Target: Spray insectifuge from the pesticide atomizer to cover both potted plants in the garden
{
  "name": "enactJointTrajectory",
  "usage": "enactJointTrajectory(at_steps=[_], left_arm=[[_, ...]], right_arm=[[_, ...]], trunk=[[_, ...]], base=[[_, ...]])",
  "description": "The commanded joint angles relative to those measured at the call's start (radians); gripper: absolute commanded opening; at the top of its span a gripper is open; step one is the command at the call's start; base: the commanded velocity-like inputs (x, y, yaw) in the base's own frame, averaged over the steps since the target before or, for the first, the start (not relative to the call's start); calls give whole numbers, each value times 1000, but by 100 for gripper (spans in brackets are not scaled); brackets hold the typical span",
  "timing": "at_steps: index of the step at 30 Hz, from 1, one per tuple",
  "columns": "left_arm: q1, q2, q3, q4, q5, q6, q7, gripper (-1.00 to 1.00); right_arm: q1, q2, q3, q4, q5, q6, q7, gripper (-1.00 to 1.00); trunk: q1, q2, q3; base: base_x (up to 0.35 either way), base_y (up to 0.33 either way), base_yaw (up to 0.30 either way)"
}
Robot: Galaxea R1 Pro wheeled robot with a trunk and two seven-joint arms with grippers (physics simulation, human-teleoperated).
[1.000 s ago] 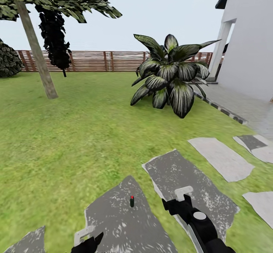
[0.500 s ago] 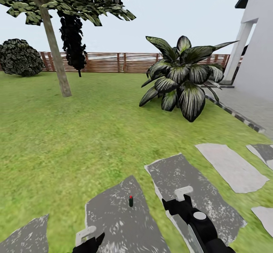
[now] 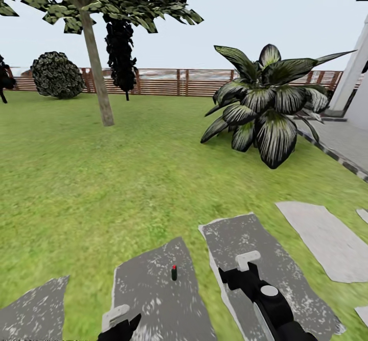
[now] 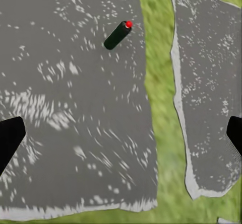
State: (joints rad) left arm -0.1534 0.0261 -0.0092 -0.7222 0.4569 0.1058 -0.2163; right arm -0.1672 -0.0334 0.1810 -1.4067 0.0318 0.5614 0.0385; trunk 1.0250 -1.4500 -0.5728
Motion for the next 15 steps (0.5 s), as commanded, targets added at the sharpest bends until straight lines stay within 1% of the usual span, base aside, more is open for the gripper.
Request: enactJointTrajectory(at_steps=[1, 15], left_arm=[[0, 0, 0, 0, 0, 0, 0, 100], [0, 0, -2, 3, 0, 0, 8, 100]], right_arm=[[0, 0, 0, 0, 0, 0, 0, 100], [0, 0, 0, 0, 0, -2, 0, 100]], trunk=[[0, 0, 0], [0, 0, 0]], base=[[163, -315, 237], [168, -312, 236]])
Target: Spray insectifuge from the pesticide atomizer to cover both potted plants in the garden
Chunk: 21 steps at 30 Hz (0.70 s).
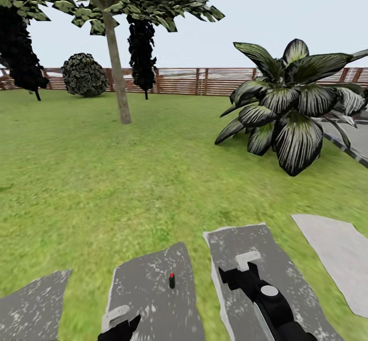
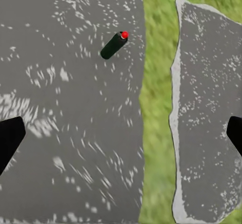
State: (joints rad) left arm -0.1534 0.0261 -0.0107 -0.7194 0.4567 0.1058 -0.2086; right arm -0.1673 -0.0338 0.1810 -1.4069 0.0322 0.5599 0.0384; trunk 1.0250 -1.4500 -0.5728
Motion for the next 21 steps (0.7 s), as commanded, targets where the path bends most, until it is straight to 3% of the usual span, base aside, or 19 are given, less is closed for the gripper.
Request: enactJointTrajectory(at_steps=[1, 21], left_arm=[[0, 0, 0, 2, 0, 0, 0, 100], [0, 0, 0, 16, -1, -2, 0, 100]], right_arm=[[0, 0, 0, 0, 0, 0, 0, 100], [0, 0, 0, -1, 0, -2, 0, 100]], trunk=[[0, 0, 0], [0, 0, 0]], base=[[169, -312, 236], [169, -312, 236]])
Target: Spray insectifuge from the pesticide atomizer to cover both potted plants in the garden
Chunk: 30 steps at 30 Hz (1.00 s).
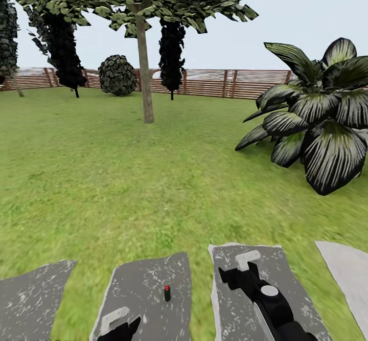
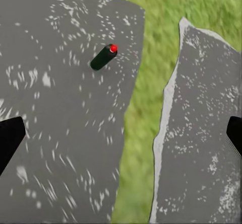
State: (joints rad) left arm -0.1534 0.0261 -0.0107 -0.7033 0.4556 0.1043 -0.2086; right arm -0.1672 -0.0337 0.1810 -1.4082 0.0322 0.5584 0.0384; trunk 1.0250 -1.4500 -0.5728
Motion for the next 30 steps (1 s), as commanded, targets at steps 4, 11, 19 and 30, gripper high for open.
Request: enactJointTrajectory(at_steps=[4, 11, 19, 30], left_arm=[[0, 0, 0, 1, 0, 0, 0, 100], [0, 0, 0, 1, 0, 0, 0, 100], [0, 0, 0, 1, 0, 0, 0, 100], [0, 0, 0, 1, 0, 0, 0, 100]], right_arm=[[0, 0, 0, 1, 0, 1, 0, 100], [0, 0, 0, 2, 0, 2, 0, 100], [0, 0, 0, 2, 0, 2, 0, 100], [0, 0, 0, 2, 0, 1, 0, 100]], trunk=[[0, 0, 0], [0, 0, 0], [0, 0, 0], [0, 0, 0]], base=[[169, -312, 236], [168, -312, 236], [119, -324, 236], [103, -332, 236]])
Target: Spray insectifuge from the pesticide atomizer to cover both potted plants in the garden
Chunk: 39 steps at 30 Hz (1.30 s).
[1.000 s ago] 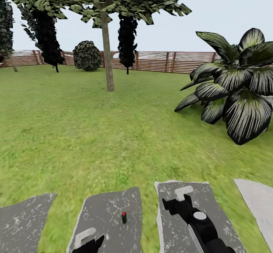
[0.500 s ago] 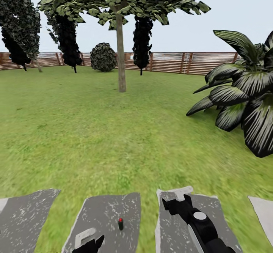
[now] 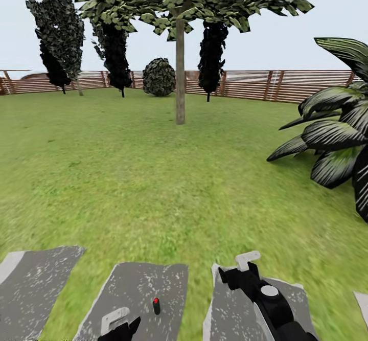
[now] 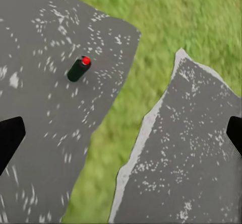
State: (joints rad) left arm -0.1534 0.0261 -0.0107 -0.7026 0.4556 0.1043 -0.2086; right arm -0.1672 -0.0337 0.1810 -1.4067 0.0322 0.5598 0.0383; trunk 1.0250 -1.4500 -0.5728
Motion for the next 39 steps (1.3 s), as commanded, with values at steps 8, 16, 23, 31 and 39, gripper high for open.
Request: enactJointTrajectory(at_steps=[8, 16, 23, 31, 39], left_arm=[[0, 0, 0, 5, 0, 0, 0, 100], [0, 0, 0, 4, 0, 0, 0, 100], [0, 0, 0, 4, 0, -1, 0, 100], [0, 0, 0, 4, 1, 0, 0, 100], [0, -1, 0, 5, 2, 0, 0, 100]], right_arm=[[0, 0, 0, 0, 0, 2, 0, 100], [0, 0, 0, 0, 0, 2, 0, 100], [0, 0, 0, 0, 0, 2, 0, 100], [0, 0, 0, 0, 0, 2, 0, 100], [0, 0, 0, -1, 0, 2, 0, 100]], trunk=[[0, 0, 0], [0, 0, 0], [0, 0, 0], [0, 0, 0], [0, 0, 0]], base=[[108, -331, 126], [108, -332, 230], [108, -332, 231], [108, -332, 231], [108, -331, 232]])
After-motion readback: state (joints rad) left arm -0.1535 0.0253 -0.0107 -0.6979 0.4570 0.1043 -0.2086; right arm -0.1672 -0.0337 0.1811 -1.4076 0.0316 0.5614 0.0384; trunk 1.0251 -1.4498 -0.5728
